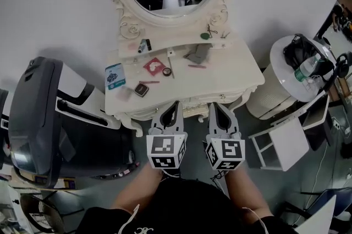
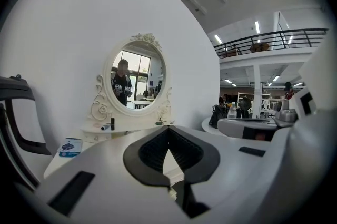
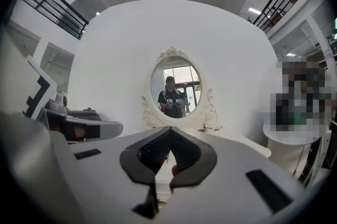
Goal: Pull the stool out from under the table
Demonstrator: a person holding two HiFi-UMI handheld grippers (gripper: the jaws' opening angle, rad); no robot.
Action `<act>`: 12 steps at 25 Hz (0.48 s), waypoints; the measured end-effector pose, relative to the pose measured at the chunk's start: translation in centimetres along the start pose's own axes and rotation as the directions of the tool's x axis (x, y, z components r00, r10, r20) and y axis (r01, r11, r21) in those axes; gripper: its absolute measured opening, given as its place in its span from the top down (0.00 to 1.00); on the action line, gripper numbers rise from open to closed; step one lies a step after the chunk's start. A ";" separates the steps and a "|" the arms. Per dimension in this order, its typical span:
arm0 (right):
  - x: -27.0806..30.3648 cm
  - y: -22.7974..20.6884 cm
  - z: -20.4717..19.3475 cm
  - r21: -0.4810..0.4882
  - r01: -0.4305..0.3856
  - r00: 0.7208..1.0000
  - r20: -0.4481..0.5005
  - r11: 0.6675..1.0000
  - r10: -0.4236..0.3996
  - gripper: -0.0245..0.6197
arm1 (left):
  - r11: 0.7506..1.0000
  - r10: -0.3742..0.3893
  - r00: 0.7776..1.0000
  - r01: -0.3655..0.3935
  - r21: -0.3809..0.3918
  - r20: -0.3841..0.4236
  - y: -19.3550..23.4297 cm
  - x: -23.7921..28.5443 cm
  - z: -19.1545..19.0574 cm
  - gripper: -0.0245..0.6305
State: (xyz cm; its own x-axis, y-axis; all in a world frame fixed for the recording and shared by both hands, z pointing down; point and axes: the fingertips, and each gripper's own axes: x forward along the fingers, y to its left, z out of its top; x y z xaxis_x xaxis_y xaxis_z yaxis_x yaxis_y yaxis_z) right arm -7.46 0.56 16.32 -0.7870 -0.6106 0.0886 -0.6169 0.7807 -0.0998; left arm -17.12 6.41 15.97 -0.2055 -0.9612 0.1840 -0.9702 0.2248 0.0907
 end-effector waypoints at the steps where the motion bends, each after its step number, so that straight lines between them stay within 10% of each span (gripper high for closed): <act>1: 0.6 0.0 -0.3 0.004 0.009 1.000 -0.011 1.000 -0.009 0.96 | 1.000 -0.009 1.000 0.009 -0.001 -0.009 0.4 0.5 -0.1 0.96; 12: 6.3 0.2 -4.2 0.130 0.157 0.982 -0.122 0.979 -0.141 0.96 | 0.989 -0.148 0.984 0.148 -0.005 -0.104 5.0 5.1 -1.9 0.96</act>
State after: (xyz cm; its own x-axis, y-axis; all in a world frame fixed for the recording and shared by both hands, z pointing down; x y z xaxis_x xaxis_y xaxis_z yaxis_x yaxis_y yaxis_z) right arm -12.47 -2.60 21.02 -0.6850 -0.6940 0.2218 -0.7286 0.6510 -0.2130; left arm -22.79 2.90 19.27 -0.0454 -0.9620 0.2691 -0.9892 0.0808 0.1219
